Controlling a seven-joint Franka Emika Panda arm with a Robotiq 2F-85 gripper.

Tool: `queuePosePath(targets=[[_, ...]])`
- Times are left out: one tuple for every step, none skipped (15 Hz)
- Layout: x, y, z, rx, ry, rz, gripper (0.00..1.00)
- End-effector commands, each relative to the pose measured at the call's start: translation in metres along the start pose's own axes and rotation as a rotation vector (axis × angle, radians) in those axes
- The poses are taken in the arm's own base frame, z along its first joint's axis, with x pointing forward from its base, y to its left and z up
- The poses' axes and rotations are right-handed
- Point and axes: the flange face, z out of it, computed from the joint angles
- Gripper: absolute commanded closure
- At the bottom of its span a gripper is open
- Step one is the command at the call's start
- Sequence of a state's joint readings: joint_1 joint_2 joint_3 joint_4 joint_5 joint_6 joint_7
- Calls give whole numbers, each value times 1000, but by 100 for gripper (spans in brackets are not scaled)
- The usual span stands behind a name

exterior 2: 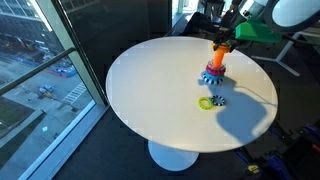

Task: Remove the green and orange circular objects from the orange object

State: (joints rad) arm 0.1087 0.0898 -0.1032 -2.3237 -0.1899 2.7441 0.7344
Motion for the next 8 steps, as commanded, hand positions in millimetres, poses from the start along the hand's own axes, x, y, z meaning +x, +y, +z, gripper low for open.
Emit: queuePosePath(targets=[[-2, 1, -16, 1, 22, 13, 28], [-1, 1, -18, 2, 25, 14, 28], [-1, 1, -20, 3, 28, 14, 29], [-1, 1, -22, 5, 30, 14, 28], [-1, 1, -24, 6, 33, 16, 28], [-1, 1, -25, 8, 35, 16, 29], [-1, 0, -27, 10, 37, 17, 30], [-1, 0, -29, 11, 39, 17, 29]])
